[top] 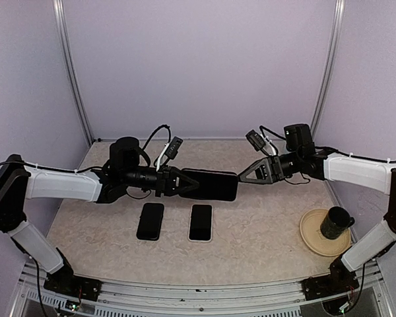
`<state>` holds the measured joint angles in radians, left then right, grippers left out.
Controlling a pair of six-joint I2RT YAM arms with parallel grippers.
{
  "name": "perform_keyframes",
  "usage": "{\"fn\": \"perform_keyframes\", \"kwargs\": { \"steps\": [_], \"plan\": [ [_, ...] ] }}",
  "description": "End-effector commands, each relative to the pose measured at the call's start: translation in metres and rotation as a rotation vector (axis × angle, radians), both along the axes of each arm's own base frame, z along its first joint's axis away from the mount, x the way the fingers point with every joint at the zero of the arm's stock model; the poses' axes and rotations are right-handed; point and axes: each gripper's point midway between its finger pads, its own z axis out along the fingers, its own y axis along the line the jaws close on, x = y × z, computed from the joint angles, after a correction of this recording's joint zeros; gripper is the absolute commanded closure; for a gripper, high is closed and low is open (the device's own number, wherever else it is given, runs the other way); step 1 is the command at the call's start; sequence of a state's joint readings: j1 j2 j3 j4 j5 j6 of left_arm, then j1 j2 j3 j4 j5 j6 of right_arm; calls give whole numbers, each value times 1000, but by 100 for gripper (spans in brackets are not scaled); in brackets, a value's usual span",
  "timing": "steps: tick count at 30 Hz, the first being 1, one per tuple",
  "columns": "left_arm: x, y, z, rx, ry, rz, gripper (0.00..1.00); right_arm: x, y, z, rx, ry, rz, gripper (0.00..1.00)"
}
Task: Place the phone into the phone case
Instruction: Press the phone case onto the phone.
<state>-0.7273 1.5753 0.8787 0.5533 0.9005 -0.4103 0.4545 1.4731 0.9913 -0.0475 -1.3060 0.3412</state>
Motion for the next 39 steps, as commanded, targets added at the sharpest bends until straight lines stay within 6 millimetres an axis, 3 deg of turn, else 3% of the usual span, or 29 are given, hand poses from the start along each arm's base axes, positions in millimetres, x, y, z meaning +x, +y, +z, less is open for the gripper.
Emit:
{"fn": "perform_keyframes", "kwargs": {
  "steps": [1, 12, 22, 27, 33, 39],
  "plan": [
    [-15, 5, 34, -92, -88, -59, 100, 6, -7, 6, 6, -32, -44, 60],
    [-21, 7, 39, -111, -84, -89, 100, 18, -10, 9, -12, -58, -111, 53],
    [-15, 3, 35, -106, -65, -76, 100, -11, -1, 15, 62, -4, 60, 49],
    [-13, 1, 35, -109, -62, -71, 100, -16, 10, 11, 53, 15, 98, 49],
    [-11, 0, 32, -101, -53, -57, 100, -19, 18, 9, 48, 23, 118, 54],
    [-7, -1, 25, -73, -45, -35, 100, -20, 18, 9, 49, 31, 130, 70]
  ]
}}
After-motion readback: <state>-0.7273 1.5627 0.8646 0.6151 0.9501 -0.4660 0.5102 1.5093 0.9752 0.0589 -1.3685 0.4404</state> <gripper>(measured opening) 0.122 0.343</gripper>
